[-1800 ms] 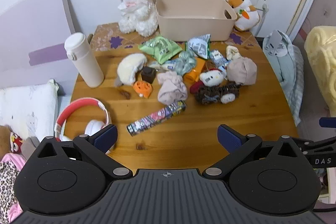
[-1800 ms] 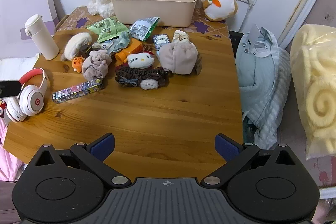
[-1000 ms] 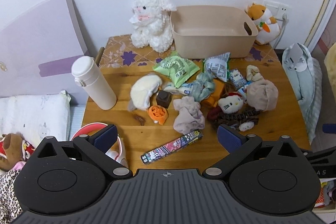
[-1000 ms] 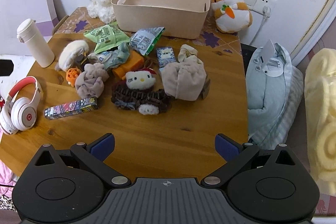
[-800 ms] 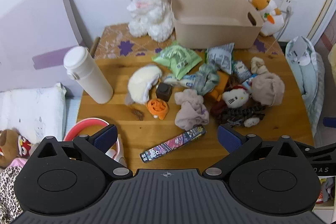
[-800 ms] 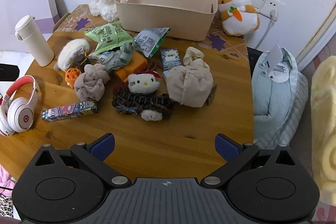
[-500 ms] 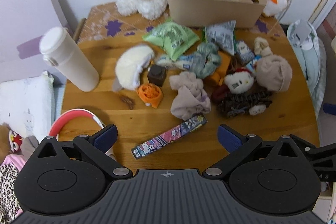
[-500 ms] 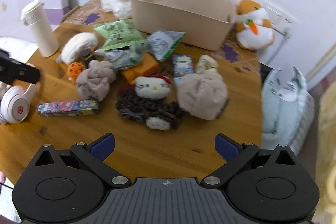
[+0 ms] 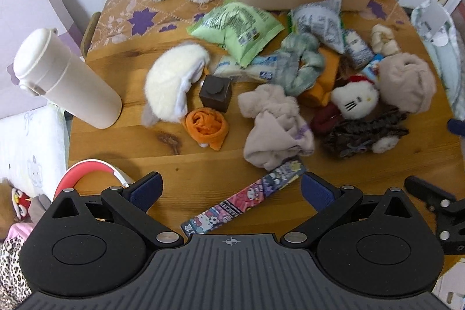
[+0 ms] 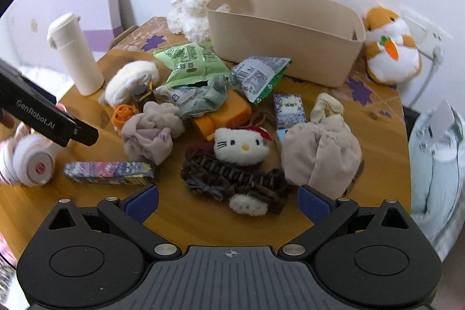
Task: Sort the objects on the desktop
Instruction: 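Move the left tool toward the printed candy stick while the right tool approaches the dark scrunchie, then close the left tool on the candy stick while the right tool grips the brown scrunchie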
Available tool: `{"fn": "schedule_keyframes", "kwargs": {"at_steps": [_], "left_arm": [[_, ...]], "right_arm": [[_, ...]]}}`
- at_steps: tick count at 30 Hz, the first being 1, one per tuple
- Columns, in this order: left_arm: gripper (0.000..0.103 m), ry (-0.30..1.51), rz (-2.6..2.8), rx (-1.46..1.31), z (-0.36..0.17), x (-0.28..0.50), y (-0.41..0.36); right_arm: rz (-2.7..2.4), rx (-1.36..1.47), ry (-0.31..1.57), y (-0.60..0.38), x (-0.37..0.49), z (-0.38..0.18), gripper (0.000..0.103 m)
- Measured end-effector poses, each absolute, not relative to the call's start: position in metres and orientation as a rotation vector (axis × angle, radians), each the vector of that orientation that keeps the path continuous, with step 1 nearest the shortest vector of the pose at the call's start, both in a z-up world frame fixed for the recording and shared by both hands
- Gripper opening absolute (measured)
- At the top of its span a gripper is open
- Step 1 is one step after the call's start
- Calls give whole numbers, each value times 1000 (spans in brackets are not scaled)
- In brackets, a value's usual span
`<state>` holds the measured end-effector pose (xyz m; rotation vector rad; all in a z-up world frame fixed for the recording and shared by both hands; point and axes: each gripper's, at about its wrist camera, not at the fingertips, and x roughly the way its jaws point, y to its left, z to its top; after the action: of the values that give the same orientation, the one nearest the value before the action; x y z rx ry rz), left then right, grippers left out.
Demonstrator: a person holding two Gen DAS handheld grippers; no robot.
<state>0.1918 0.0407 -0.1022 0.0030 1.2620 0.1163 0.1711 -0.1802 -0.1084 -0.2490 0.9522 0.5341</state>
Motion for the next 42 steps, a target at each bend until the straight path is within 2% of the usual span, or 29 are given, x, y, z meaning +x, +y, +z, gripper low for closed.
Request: {"fn": "schedule_keyframes", "kwargs": {"at_steps": [8,12,29,31,32,33,37,39,40,41,42], "left_arm": [[103,1313,91,-36,-136,191,45],[103,1328,56,-36,-148,187,47],[102,1232,-51,52,-186,183,39],[88,1224,-78,91,-191,183,32],[73,1225,-91,112,-193,184,28],[65,1233,-103,137,-197,186,24],[63,1213,-120,155,-199,188,18],[51,1219,-135,126,-199,189,20],[48,1221,-136,100,-198,189,21],[42,1220,-146,95,-198,188,21],[38,1218,-153,99,-198,187,20]], "right_arm": [[765,-585,822,-157,169,-122,103],[832,-657,805,-147,174,-131,103],[909,-807,936,-125,203,-184,82],[908,-821,951,-122,205,-188,79],[903,-822,961,-122,207,-190,77],[895,-824,972,-121,209,-193,75],[901,-786,1010,-122,213,-193,59],[902,-764,1029,-123,214,-192,52],[900,-753,1037,-124,214,-192,42],[901,-741,1048,-124,214,-192,37],[894,-738,1054,-125,213,-191,36]]}}
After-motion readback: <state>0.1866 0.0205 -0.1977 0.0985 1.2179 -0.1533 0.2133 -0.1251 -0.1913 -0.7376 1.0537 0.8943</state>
